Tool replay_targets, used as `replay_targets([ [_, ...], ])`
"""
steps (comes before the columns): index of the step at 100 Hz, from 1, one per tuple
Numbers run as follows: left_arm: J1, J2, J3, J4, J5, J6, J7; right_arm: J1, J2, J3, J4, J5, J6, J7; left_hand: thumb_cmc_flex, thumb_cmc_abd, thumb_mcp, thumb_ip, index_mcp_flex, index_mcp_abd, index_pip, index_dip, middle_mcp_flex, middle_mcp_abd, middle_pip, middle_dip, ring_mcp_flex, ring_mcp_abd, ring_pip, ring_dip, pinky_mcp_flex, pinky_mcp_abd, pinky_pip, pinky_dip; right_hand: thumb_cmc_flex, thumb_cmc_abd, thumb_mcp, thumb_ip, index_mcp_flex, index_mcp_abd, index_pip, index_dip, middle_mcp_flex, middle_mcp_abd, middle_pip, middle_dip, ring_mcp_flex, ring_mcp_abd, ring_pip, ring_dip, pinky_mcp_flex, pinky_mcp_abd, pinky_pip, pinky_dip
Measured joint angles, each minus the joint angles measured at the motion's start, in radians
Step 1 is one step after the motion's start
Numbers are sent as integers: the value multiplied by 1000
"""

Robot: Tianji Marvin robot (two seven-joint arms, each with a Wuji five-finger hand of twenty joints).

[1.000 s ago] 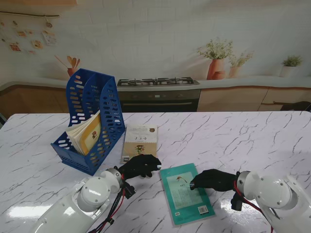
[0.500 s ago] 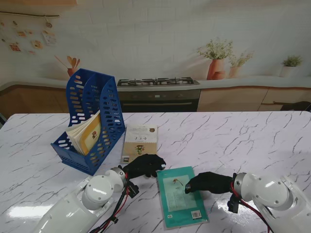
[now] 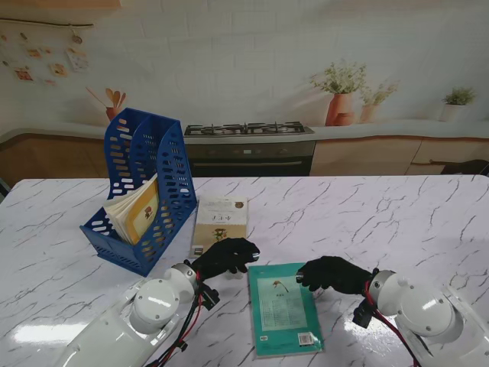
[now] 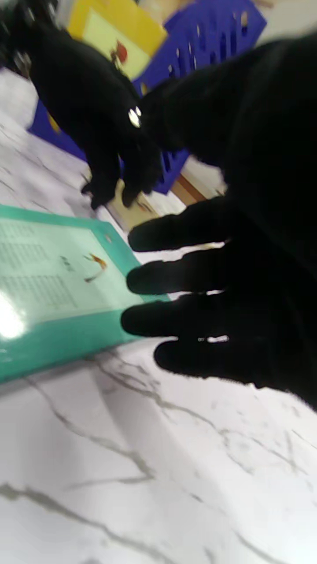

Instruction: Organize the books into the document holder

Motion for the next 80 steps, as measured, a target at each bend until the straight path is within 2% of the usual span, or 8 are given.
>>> replay_targets([
  [6,11,1,-8,-17,4,8,5,-4,-10,2,-21,-52,54,-24,0,-2,31,0,-14,1,0,-5,-4,0,15,19,0,-15,6,39,22,0,0,0,0,-35,12,0,11,-3,11,15,6,1,24,26,46,0,60,39,62,11,58,74],
  [15,21,3,-19,-29,4,25,5,-2,-22,-3,-28,-77,132,-88,0,-41,73,0,-42,25,8,3,-48,10,17,27,-23,-20,4,52,64,-7,0,0,-2,-67,42,0,-2,8,11,16,0,22,35,36,61,1,99,54,125,21,119,126],
  [22,29,3,-28,-39,5,50,6,8,-26,-13,-29,-77,225,-92,0,-52,86,0,-49,26,10,3,-43,11,17,27,-23,-20,4,52,85,-15,0,0,-123,-160,332,0,-2,58,0,16,-3,68,49,21,74,10,112,49,183,25,149,130],
  [28,38,3,-37,-50,6,84,13,22,-27,-24,-29,-78,297,-88,0,-54,104,0,-52,53,6,3,-56,37,17,26,-23,-20,4,52,106,-23,0,0,-162,-194,426,1,-2,96,-24,16,-3,101,50,-3,74,31,111,39,218,62,154,116],
  [35,48,3,-45,-65,6,135,18,36,-27,-35,-24,-93,317,-87,0,-65,116,0,-59,73,-3,3,-56,49,17,25,-22,-20,4,52,134,-29,0,-2,-193,-227,498,1,-2,136,-39,4,-3,132,61,-37,108,34,109,13,258,62,165,87],
  [43,54,4,-48,-75,5,165,17,50,-27,-45,-18,-104,330,-84,0,-65,117,0,-59,97,-13,3,-56,65,17,15,-18,-19,4,52,179,-36,0,-6,-198,-235,509,1,-2,181,-58,-13,-3,164,62,-49,124,35,109,-7,291,62,165,65],
  [53,60,3,-51,-87,1,218,25,74,-24,-72,-13,-104,411,-71,0,-65,140,0,-60,134,-32,3,-53,91,21,-1,28,-12,20,39,226,-36,0,-25,-210,-242,530,1,-2,220,-63,-30,-3,199,70,-58,136,57,97,-27,331,97,165,43],
  [80,61,-1,-49,-94,-11,273,31,115,-20,-105,11,-23,466,-49,0,-65,147,0,-108,195,-98,-44,-76,132,31,-25,53,-14,73,26,291,-49,27,-73,-221,-242,538,1,-2,273,-77,-59,12,212,125,-46,178,72,51,-89,419,119,164,-27],
])
